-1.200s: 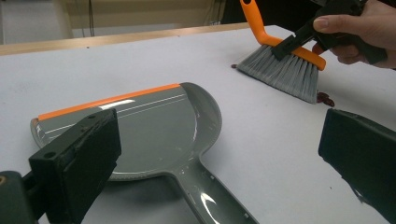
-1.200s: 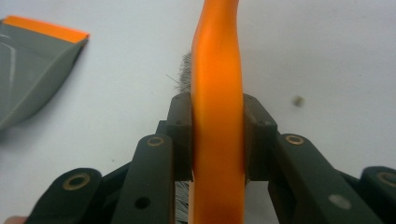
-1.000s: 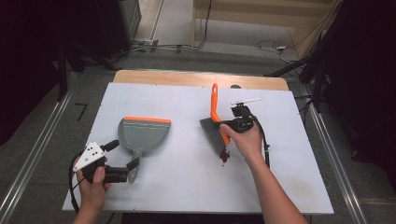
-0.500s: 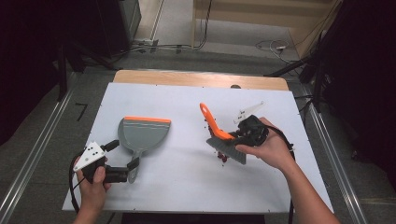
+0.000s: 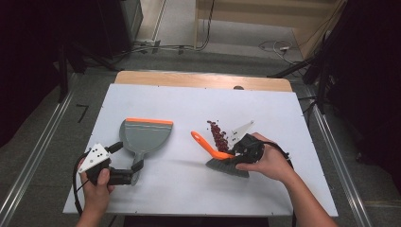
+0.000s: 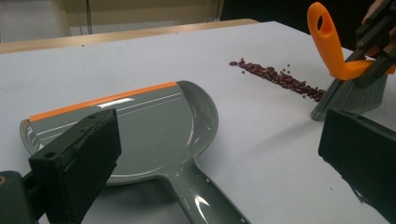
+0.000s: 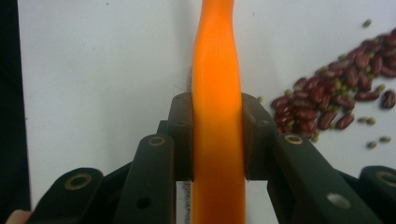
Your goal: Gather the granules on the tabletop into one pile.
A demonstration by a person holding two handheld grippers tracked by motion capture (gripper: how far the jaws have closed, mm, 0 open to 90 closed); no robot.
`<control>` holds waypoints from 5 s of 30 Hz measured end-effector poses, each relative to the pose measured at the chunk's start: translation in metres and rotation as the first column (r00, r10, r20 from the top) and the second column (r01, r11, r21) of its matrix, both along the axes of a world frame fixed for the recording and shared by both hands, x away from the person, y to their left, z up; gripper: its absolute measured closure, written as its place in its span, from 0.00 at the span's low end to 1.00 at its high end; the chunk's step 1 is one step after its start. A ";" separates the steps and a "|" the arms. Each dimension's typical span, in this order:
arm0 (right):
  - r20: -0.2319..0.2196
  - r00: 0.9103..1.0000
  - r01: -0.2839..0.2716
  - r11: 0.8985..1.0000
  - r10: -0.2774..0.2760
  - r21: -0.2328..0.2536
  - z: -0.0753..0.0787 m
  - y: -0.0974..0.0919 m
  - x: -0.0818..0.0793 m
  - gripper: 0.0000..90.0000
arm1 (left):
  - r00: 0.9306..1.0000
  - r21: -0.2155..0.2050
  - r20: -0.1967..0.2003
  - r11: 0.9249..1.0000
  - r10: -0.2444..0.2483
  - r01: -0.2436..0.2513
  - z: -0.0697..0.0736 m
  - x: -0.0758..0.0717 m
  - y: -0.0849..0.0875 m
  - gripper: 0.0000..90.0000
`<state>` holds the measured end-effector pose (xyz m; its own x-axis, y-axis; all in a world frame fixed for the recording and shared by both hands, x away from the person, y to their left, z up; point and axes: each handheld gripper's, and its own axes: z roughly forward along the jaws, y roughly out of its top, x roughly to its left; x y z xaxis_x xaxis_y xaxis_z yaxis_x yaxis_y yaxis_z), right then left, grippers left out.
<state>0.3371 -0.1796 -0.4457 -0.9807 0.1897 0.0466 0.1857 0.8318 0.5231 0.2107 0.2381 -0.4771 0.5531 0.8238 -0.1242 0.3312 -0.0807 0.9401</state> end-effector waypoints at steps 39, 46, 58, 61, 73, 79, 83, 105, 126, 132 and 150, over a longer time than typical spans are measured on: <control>0.141 0.987 0.079 0.997 -0.081 0.024 -0.003 0.014 0.070 0.75 | 1.000 0.001 -0.003 1.000 -0.007 0.007 -0.001 0.000 0.000 0.00; 0.144 0.985 0.093 0.995 -0.096 0.030 -0.003 0.016 0.077 0.75 | 1.000 -0.002 -0.002 1.000 -0.007 0.007 -0.001 0.001 0.000 0.00; 0.137 0.984 0.108 0.993 -0.113 0.038 -0.003 0.016 0.083 0.75 | 1.000 -0.002 -0.004 1.000 -0.004 0.004 -0.001 0.001 0.000 0.00; 0.148 0.982 0.112 0.993 -0.115 0.034 -0.002 0.018 0.084 0.75 | 1.000 -0.001 -0.004 1.000 -0.002 0.002 -0.001 0.001 0.001 0.00; 0.173 0.976 0.130 0.991 -0.132 0.024 0.000 0.020 0.083 0.75 | 1.000 -0.002 -0.003 1.000 0.001 -0.001 -0.001 0.001 0.001 0.00; 0.181 0.973 0.139 0.990 -0.140 0.022 0.001 0.019 0.083 0.75 | 1.000 0.002 -0.005 1.000 0.001 -0.001 -0.001 0.001 0.001 0.00; 0.179 0.972 0.154 0.988 -0.154 0.016 0.003 0.019 0.080 0.75 | 1.000 0.000 -0.003 1.000 0.001 -0.001 -0.002 0.001 0.001 0.00; -0.112 0.875 0.483 0.854 -0.470 0.191 0.027 0.055 0.063 0.76 | 1.000 0.003 -0.007 1.000 -0.005 0.005 -0.002 0.002 0.000 0.00; -0.133 0.662 0.750 0.654 -0.738 0.102 -0.008 0.047 0.086 0.75 | 1.000 0.001 -0.009 1.000 -0.001 0.001 -0.002 0.001 0.004 0.00; -0.150 0.611 0.792 0.601 -0.777 0.108 -0.010 0.034 0.086 0.75 | 1.000 0.000 -0.009 1.000 -0.001 0.001 -0.003 0.001 0.005 0.00; -0.137 0.561 0.828 0.550 -0.817 0.110 -0.009 0.006 0.083 0.75 | 1.000 -0.004 -0.004 1.000 0.001 -0.001 -0.002 0.001 0.004 0.00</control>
